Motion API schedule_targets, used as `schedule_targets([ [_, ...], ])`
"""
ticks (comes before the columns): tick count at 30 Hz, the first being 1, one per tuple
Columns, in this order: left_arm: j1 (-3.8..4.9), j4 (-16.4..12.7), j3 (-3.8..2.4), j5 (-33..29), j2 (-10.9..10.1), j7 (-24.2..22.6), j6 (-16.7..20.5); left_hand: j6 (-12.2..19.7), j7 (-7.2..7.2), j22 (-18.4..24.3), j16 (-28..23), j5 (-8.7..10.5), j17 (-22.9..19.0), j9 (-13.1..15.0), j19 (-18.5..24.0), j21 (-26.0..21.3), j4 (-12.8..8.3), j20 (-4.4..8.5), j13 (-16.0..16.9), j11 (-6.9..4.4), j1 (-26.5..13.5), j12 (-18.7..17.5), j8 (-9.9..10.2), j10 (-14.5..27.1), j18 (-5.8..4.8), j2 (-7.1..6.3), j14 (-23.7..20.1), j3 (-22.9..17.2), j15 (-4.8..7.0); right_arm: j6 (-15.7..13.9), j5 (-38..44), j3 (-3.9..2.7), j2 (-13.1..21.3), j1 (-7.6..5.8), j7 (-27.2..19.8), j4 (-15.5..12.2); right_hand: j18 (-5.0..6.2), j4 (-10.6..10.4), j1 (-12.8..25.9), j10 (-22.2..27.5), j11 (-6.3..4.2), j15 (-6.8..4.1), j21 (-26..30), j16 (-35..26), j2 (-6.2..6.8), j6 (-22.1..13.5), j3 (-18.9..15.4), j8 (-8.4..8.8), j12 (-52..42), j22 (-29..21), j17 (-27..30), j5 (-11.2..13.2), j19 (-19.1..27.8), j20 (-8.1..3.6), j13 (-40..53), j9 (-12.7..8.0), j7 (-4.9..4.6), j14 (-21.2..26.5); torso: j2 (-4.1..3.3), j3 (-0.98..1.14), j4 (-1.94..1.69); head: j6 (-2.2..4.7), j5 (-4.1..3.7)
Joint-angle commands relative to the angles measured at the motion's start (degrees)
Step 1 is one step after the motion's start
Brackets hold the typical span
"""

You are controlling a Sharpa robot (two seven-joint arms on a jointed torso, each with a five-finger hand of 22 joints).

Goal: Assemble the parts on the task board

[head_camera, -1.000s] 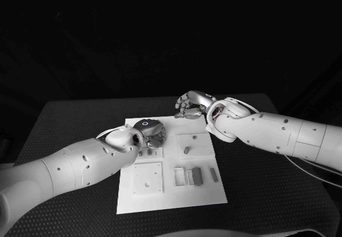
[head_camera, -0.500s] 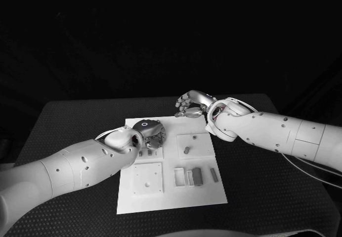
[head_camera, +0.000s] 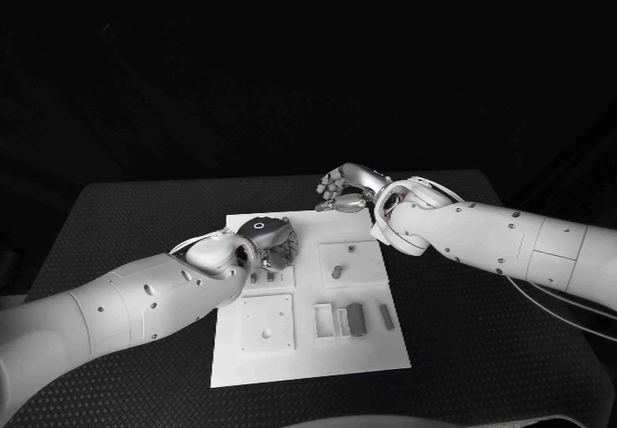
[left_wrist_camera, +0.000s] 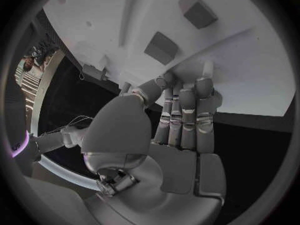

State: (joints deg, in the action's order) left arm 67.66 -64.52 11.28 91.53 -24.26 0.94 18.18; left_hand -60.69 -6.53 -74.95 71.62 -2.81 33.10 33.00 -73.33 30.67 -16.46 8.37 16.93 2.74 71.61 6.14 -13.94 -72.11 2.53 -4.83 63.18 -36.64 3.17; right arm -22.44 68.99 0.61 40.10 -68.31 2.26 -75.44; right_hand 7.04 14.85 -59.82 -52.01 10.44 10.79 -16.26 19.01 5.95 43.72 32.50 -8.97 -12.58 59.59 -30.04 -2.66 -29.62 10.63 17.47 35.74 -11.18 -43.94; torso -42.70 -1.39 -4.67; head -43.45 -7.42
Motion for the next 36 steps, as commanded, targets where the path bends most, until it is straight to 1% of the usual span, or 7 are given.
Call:
schedule_targets([
  [1,-0.23,-0.47,-0.17,-0.11,-0.26,-0.83,0.06,-0.26,0.08,-0.92,0.03,-0.21,-0.08,0.04,-0.10,0.11,-0.05,0.15,0.27,0.55,0.61,0.00,-0.19,-0.71,4.94,0.07,0.37,-0.35,-0.08,0.48,-0.37,-0.02,-0.03,0.00,-0.81,0.01,-0.06,-0.30,-0.26,0.35,0.08,-0.10,0.36,-0.36,0.08,-0.46,-0.13,0.27,0.22,-0.05,0.10,-0.12,0.00,0.16,-0.15,-0.08,-1.62,0.43,-0.01,-0.03,-0.01,0.01,-0.04],
  [5,-0.23,-1.06,-0.47,-0.12,-0.83,-1.16,1.01,-0.32,0.10,-0.88,-0.03,-0.22,-0.14,0.05,-0.21,0.07,-0.03,0.18,0.33,0.53,0.64,-0.02,-0.25,-0.80,4.93,0.05,0.49,-0.38,-0.06,0.44,-0.37,-0.02,-0.01,0.01,-0.83,0.05,-0.07,-0.33,-0.26,0.33,0.10,-0.05,0.45,-0.44,0.11,-0.49,-0.16,0.25,0.23,-0.05,0.18,-0.12,0.04,0.19,-0.33,-0.12,-1.65,0.46,0.02,-0.09,-0.06,0.01,-0.11],
  [12,-0.23,-1.63,-1.99,-0.15,-1.41,-1.58,1.92,-0.42,0.14,-0.83,-0.11,-0.24,-0.22,0.07,-0.41,0.03,-0.02,0.24,0.41,0.48,0.69,-0.06,-0.33,-0.94,4.93,-0.01,0.72,-0.42,-0.02,0.41,-0.38,-0.02,-0.09,0.01,-0.86,0.12,-0.08,-0.37,-0.25,0.30,0.12,-0.01,0.54,-0.50,0.14,-0.52,-0.20,0.22,0.24,-0.04,0.25,-0.12,0.07,0.21,-0.51,-0.15,-1.68,0.47,0.01,-0.04,-0.05,0.08,0.00],
  [17,-0.20,-3.07,-3.86,-0.70,-2.58,-1.73,2.08,-0.49,0.17,-0.79,-0.18,-0.24,-0.28,0.08,-0.56,-0.01,0.01,0.27,0.47,0.45,0.67,-0.09,-0.39,-1.04,4.91,-0.09,0.89,-0.42,0.02,0.43,-0.38,-0.02,-0.05,0.01,-0.78,0.16,-0.08,-0.41,-0.23,0.27,0.14,0.03,0.59,-0.54,0.17,-0.53,-0.23,0.20,0.23,-0.02,0.30,-0.12,0.08,0.22,-0.63,-0.18,-1.71,0.48,0.04,-0.09,-0.06,0.17,0.04],
  [21,0.02,-4.64,-4.91,-0.98,-3.99,-1.44,1.47,-0.50,0.18,-0.78,-0.22,-0.26,-0.31,0.08,-0.59,-0.04,0.03,0.27,0.49,0.44,0.65,-0.13,-0.41,-1.05,4.89,-0.07,0.92,-0.44,0.02,0.58,-0.38,-0.02,0.06,0.01,-0.64,0.21,-0.08,-0.44,-0.22,0.23,0.15,0.07,0.63,-0.58,0.20,-0.53,-0.26,0.18,0.23,-0.01,0.34,-0.12,0.09,0.23,-0.74,-0.20,-1.73,0.48,0.08,-0.10,-0.09,0.15,0.02],
  [27,1.04,-5.77,-5.06,-1.96,-5.78,-1.00,-0.32,-0.56,0.20,-0.76,-0.29,-0.26,-0.36,0.09,-0.61,-0.10,0.05,0.27,0.53,0.43,0.57,-0.15,-0.45,-1.12,4.86,-0.08,0.95,-0.42,0.03,0.61,-0.38,-0.02,0.12,0.01,-0.61,0.25,-0.08,-0.46,-0.23,0.21,0.17,0.10,0.69,-0.63,0.25,-0.54,-0.28,0.15,0.23,0.00,0.39,-0.12,0.12,0.24,-0.87,-0.22,-1.74,0.50,0.09,-0.07,-0.14,0.11,0.12],
  [36,1.20,-7.42,-4.91,-1.92,-8.29,-0.79,-0.93,-0.58,0.21,-0.75,-0.35,-0.26,-0.39,0.09,-0.60,-0.14,0.05,0.27,0.56,0.43,0.51,-0.18,-0.47,-1.15,4.84,-0.08,0.95,-0.40,0.03,0.62,-0.38,-0.02,0.27,0.01,-0.58,0.53,-0.16,-0.50,-0.32,0.19,0.10,0.13,0.96,-0.93,0.34,-0.62,-0.35,0.08,0.25,0.07,0.64,-0.12,0.38,0.31,-1.35,-0.32,-1.61,0.83,0.02,-0.12,-0.05,0.12,0.04],
])
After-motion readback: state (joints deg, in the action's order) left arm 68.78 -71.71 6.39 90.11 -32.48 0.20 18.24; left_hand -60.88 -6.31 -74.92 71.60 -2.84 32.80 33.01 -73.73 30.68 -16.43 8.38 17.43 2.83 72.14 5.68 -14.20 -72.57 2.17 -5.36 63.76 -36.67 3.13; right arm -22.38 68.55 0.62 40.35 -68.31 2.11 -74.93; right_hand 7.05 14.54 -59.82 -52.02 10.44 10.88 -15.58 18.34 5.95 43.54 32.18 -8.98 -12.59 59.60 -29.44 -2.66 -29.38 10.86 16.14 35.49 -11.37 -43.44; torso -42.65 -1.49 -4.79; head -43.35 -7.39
